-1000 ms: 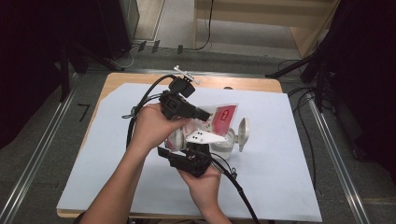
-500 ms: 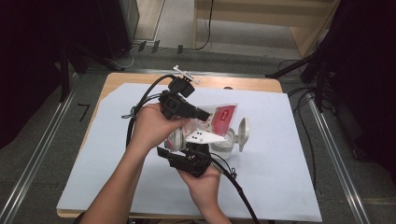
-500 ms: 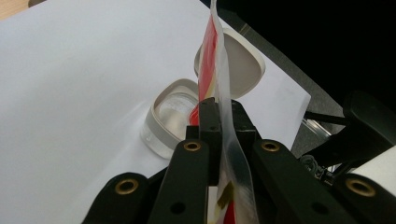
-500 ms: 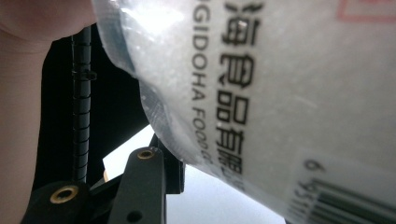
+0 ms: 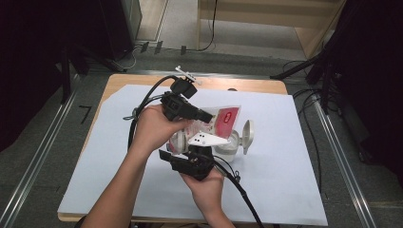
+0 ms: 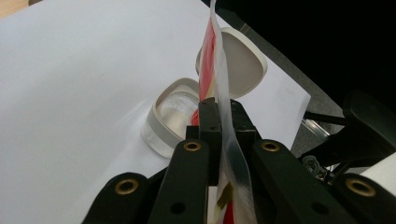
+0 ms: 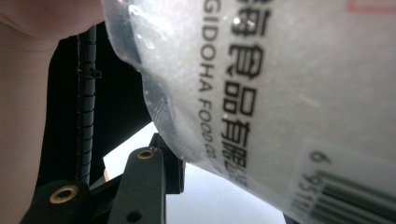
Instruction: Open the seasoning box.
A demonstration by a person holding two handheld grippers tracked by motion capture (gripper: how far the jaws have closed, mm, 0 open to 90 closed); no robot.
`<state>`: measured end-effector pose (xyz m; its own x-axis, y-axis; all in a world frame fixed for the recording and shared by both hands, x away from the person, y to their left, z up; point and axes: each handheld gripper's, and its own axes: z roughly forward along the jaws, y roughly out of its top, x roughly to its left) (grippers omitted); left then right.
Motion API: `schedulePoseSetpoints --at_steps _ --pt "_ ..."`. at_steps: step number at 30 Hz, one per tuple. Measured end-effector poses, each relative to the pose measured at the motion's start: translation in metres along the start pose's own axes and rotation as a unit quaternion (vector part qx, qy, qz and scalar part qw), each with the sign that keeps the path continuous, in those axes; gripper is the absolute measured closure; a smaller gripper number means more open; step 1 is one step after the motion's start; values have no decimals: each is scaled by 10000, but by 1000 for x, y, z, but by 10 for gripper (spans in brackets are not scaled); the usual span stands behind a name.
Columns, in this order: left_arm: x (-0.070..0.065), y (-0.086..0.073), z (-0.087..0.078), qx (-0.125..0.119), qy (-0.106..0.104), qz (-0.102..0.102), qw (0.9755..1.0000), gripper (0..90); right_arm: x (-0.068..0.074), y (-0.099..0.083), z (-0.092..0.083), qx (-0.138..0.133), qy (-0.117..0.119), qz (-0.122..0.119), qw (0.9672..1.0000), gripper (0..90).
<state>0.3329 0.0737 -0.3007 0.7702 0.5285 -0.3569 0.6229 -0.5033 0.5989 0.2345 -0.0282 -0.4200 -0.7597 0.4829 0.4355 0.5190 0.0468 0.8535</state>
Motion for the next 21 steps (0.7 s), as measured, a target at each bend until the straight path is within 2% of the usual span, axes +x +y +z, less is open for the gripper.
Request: schedulePoseSetpoints --at_steps 4,7,15,21 --pt "4 -1 -1 5 -40 -89 10000 881 0 1 1 59 18 8 10000 628" --pt "6 -2 -2 20 -19 -112 9999 882 1 1 3 92 -6 -129 9999 630" --pt "10 -2 -1 -76 -101 -195 9997 881 1 2 2 163 -70 -167 9997 632" --pt "14 -3 -2 -121 -82 -269 9995 883 0 3 3 182 -43 -163 9997 632"
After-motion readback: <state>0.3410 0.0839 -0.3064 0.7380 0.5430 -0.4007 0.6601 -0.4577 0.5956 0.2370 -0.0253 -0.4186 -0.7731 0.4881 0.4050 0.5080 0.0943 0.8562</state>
